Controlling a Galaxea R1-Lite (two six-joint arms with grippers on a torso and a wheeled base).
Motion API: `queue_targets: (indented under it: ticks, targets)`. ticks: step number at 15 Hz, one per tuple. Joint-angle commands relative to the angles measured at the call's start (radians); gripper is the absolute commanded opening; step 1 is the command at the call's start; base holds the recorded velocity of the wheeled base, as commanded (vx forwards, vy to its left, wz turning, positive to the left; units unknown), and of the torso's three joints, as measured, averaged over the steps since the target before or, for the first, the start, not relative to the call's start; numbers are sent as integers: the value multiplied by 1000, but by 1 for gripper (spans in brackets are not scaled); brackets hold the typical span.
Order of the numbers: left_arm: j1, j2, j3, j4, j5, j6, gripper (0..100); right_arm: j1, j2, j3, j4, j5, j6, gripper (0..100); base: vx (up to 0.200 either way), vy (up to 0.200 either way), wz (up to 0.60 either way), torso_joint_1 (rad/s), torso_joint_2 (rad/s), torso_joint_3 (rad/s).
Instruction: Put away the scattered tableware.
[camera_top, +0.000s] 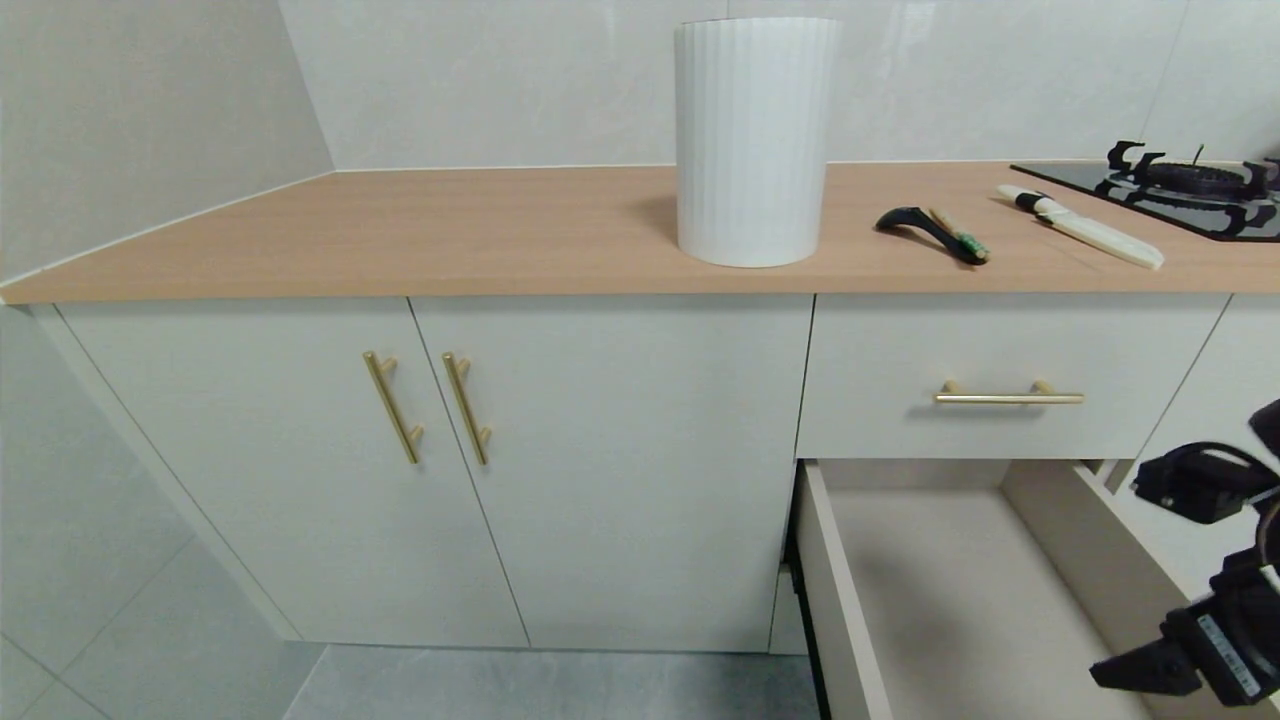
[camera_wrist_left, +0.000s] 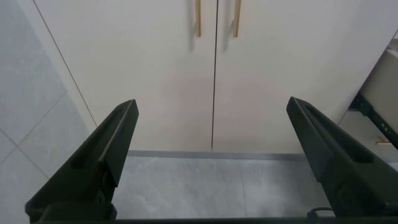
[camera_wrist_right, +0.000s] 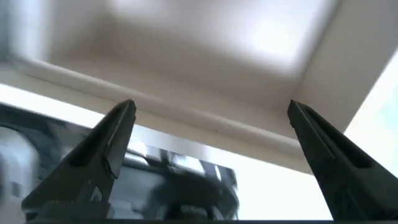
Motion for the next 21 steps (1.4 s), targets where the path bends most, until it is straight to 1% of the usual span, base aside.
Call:
queue_targets:
  ticks: [1, 3, 4, 5, 6, 7, 8, 9, 10, 11, 13, 14, 15, 17, 19, 21]
  targets:
    - [0, 0, 0, 0, 2, 0, 100, 1, -116, -222, -29, 65, 34, 100, 0, 0, 0, 0, 0, 0]
    - [0, 0, 0, 0, 2, 0, 100, 1, -36, -403, -27, 62, 37, 100, 0, 0, 0, 0, 0, 0]
    - [0, 0, 0, 0, 0, 0, 100, 4, 27, -519, -26, 55, 49, 100, 0, 0, 0, 0, 0, 0]
    - [0, 0, 0, 0, 0, 0, 100, 35, 100, -637, -24, 12, 118, 100, 0, 0, 0, 0, 0, 0]
    - [0, 0, 0, 0, 0, 0, 100, 82, 177, -752, -23, -71, 239, 100, 0, 0, 0, 0, 0, 0]
    - [0, 0, 0, 0, 0, 0, 100, 127, 240, -845, -15, -148, 319, 100, 0, 0, 0, 0, 0, 0]
    - [0, 0, 0, 0, 0, 0, 100, 151, 277, -892, -9, -185, 327, 100, 0, 0, 0, 0, 0, 0]
    - [0, 0, 0, 0, 0, 0, 100, 165, 295, -909, -9, -197, 328, 100, 0, 0, 0, 0, 0, 0]
    - [0, 0, 0, 0, 2, 0, 100, 189, 335, -969, -9, -212, 364, 100, 0, 0, 0, 0, 0, 0]
    - [0, 0, 0, 0, 0, 0, 100, 191, 372, -1024, -1, -231, 402, 100, 0, 0, 0, 0, 0, 0]
    - [0, 0, 0, 0, 0, 0, 100, 206, 438, -1124, 73, -295, 451, 100, 0, 0, 0, 0, 0, 0]
    - [0, 0, 0, 0, 0, 0, 100, 211, 456, -1151, 99, -317, 465, 100, 0, 0, 0, 0, 0, 0]
    - [0, 0, 0, 0, 0, 0, 100, 212, 501, -1182, 162, -363, 488, 100, 0, 0, 0, 0, 0, 0]
    - [0, 0, 0, 0, 0, 0, 100, 212, 513, -1182, 172, -409, 486, 100, 0, 0, 0, 0, 0, 0]
    - [0, 0, 0, 0, 0, 0, 100, 214, 521, -1182, 171, -418, 486, 100, 0, 0, 0, 0, 0, 0]
    - [0, 0, 0, 0, 0, 0, 100, 212, 521, -1182, 128, -422, 486, 100, 0, 0, 0, 0, 0, 0]
